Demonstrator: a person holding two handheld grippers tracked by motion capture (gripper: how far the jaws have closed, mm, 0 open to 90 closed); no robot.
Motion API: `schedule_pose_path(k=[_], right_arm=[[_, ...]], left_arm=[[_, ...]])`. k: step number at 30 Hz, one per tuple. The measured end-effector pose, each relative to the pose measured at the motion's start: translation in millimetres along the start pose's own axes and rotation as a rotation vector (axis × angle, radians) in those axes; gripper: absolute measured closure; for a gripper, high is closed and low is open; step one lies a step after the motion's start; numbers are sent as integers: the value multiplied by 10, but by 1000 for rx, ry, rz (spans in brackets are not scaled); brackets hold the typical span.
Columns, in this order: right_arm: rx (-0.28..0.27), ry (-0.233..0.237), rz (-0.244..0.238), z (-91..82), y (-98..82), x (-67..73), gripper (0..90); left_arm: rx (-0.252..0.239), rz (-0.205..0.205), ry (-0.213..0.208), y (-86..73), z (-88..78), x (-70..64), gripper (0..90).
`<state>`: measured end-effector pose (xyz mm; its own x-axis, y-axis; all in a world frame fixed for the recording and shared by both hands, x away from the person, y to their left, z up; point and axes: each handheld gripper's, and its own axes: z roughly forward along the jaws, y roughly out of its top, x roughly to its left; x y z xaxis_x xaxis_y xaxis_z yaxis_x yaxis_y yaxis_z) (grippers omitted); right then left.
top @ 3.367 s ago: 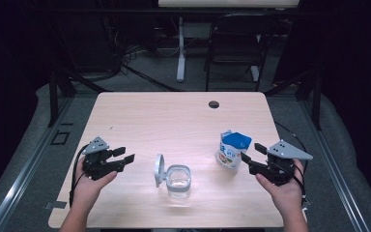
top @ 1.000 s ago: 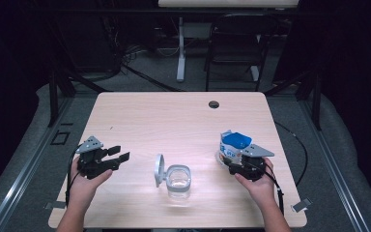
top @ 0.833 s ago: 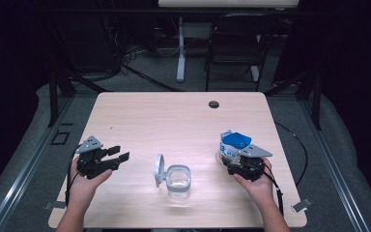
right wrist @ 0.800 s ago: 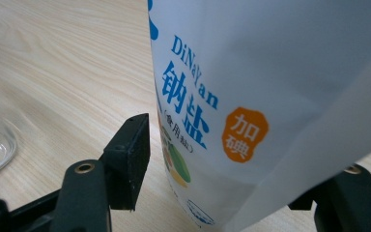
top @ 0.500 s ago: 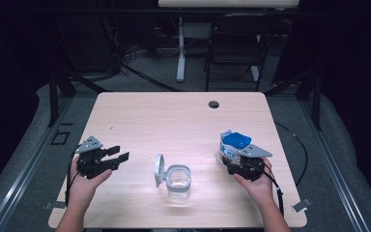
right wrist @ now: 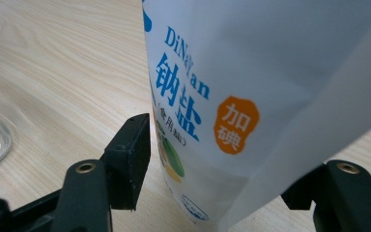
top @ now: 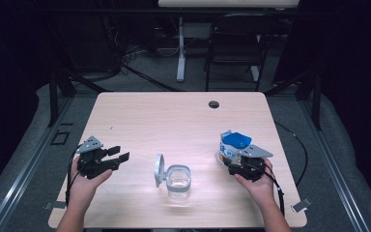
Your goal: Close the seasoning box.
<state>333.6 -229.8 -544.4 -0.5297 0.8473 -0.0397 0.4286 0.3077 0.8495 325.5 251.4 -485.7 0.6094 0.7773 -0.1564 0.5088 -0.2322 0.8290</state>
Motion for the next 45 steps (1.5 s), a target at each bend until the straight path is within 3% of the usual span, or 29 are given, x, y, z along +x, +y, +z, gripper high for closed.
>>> schedule_pose_path(k=[14,21,27,31,36,45], right_arm=[[23,7,32,37,-125,-27,379],[-16,28,64,85,-139,-22,388],[1,28,41,105,-194,-21,387],[27,32,52,148,-267,-19,381],[-13,25,63,175,-259,-10,389],[-25,17,62,213,-261,-13,393]], left_arm=[[-1,1,2,0,-2,2,494],[-9,-2,6,1,-15,9,494],[2,2,4,5,-20,12,493],[-6,-2,6,-1,-12,14,493],[-2,0,6,-5,-6,19,493],[5,0,9,-11,1,23,493]])
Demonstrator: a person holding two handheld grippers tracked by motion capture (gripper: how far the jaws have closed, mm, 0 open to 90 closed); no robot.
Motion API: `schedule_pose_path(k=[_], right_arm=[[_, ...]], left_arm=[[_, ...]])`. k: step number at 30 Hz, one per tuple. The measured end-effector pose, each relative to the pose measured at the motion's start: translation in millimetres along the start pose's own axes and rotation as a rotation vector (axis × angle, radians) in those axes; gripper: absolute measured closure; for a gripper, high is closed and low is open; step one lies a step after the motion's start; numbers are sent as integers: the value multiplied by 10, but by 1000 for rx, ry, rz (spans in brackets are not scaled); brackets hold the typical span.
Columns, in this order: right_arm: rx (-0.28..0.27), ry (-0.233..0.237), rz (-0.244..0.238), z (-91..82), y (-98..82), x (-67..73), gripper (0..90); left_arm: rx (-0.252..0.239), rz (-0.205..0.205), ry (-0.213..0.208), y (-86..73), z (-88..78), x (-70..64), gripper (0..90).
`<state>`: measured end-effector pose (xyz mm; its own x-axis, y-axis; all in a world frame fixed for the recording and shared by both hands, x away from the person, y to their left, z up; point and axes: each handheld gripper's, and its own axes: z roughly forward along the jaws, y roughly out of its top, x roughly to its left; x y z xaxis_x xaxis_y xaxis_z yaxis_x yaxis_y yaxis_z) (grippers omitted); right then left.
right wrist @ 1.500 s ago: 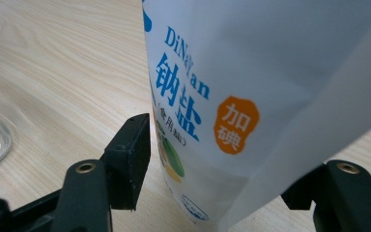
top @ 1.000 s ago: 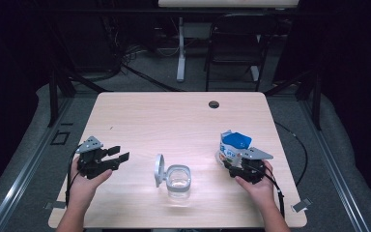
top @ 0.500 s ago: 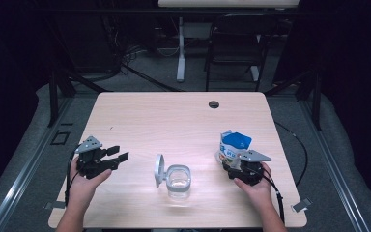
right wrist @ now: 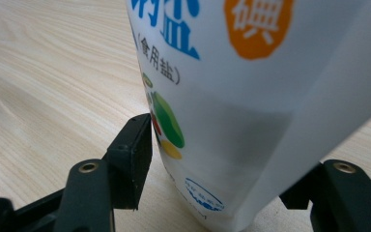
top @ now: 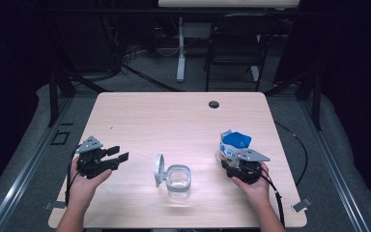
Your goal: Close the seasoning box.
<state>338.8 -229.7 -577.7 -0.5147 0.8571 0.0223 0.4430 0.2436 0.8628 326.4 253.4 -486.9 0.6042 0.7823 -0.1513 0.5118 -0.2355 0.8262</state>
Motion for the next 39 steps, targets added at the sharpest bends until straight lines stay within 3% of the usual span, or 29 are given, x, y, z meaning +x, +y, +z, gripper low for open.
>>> schedule_pose_path(k=[19,39], right_arm=[[22,-44,-23,33,15,54,413],[31,-28,-68,26,24,59,457]], left_arm=[[0,-5,0,-3,-1,1,493],[-3,-11,-1,-10,8,5,494]])
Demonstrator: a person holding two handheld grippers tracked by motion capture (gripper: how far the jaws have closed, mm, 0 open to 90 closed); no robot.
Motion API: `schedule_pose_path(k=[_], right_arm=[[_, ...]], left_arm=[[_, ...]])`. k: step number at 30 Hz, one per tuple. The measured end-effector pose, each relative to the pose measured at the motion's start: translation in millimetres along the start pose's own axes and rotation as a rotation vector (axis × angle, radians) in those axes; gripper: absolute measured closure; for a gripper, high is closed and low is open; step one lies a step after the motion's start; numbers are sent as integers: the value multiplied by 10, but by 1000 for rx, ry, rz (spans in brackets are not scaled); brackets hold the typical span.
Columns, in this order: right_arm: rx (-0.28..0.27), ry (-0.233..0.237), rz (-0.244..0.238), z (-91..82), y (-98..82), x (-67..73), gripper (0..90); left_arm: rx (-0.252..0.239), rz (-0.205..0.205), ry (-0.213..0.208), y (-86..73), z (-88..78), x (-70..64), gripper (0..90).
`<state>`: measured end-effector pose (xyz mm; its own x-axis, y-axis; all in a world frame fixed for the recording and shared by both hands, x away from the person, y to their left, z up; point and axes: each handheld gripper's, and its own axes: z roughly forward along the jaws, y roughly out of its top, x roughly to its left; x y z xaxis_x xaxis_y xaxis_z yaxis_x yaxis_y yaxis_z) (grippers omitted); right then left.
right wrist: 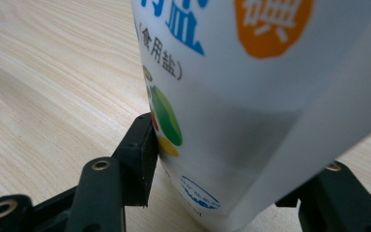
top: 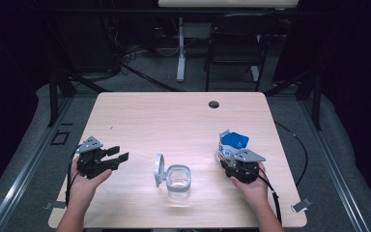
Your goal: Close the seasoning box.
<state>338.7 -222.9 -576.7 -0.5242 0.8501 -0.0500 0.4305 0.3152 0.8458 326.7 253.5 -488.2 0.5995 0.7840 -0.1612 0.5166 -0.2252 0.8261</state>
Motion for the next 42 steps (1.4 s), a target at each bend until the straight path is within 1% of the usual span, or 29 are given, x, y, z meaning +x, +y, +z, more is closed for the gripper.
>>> schedule_pose_path(k=[4,5,7,13,15,19,22,24,26,28,32,35,38,40,42], right_arm=[[1,-5,-6,-5,-1,3,462],[0,-3,-6,-5,-2,3,464],[-1,0,-9,-5,-2,4,466],[2,-8,1,-11,0,8,471],[6,-9,-5,-16,4,7,473],[5,-14,-8,-22,7,13,475],[10,-14,-20,-34,9,19,476],[13,-15,-33,-42,12,30,477],[17,-22,-46,-52,14,38,477],[16,-19,-50,-59,14,46,477],[23,-23,-70,-93,22,61,477],[3,-15,-75,-116,32,87,477],[-1,-13,-89,-157,59,110,477],[-19,-7,-91,-176,77,129,477],[-19,-11,-108,-210,108,146,477]], left_arm=[[0,0,2,-1,-2,5,494],[7,0,-1,0,-7,9,494],[2,1,-3,-2,-6,14,494],[7,1,-1,-1,-5,13,494],[7,1,-1,-1,-6,13,494],[-5,-6,3,-7,-4,13,495],[-4,-5,2,-6,-4,12,495],[6,2,1,1,-11,11,495],[5,0,1,2,-11,7,495],[-3,-5,3,-1,-7,0,495],[-2,0,2,0,-9,2,495],[-2,-2,1,-2,-5,1,495],[-1,-1,2,-2,-1,-2,494],[-1,6,3,0,-3,-3,493],[-2,11,10,2,-7,-5,486]])
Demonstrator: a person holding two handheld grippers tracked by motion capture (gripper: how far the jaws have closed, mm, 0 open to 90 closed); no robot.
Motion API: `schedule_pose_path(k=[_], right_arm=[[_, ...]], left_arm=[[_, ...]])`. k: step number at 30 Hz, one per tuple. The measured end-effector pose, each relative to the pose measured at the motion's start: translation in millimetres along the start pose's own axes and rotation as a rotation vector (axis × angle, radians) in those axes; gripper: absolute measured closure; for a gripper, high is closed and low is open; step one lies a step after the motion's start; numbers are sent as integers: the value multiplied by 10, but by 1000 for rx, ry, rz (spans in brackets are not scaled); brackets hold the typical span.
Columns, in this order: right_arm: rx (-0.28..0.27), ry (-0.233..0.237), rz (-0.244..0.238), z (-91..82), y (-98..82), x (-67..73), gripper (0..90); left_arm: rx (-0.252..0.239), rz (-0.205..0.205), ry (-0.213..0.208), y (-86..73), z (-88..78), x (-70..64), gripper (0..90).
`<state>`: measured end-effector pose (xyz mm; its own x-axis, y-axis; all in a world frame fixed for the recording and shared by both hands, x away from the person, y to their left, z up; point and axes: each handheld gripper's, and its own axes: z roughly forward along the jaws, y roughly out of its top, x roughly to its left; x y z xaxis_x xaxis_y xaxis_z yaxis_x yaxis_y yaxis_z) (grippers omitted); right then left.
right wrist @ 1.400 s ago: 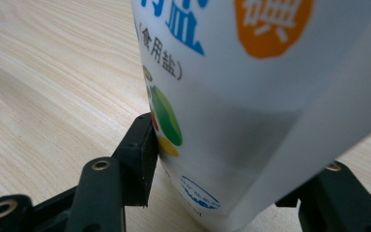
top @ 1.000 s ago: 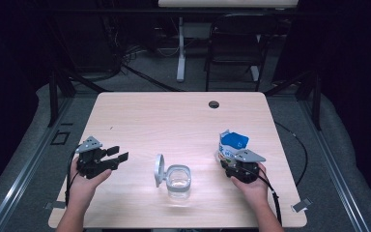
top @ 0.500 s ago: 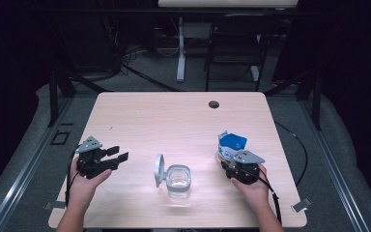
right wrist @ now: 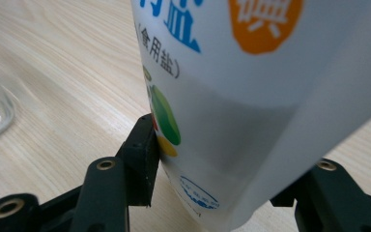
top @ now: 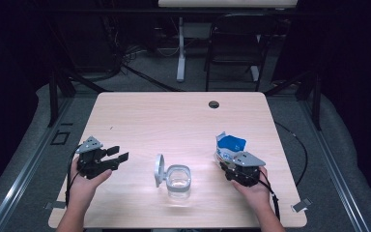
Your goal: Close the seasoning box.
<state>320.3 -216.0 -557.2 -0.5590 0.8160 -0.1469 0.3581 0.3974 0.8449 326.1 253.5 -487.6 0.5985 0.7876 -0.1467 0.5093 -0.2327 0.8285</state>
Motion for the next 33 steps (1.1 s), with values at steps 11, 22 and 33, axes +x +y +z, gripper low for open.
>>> schedule_pose_path(k=[11,22,33], right_arm=[[-16,2,-98,-93,156,128,477],[-20,-13,-155,-143,240,179,477],[-16,-27,-183,-185,286,187,477]], left_arm=[[10,-4,7,-29,32,12,466],[2,-5,14,-31,21,18,462],[1,-6,19,-31,21,12,461]])
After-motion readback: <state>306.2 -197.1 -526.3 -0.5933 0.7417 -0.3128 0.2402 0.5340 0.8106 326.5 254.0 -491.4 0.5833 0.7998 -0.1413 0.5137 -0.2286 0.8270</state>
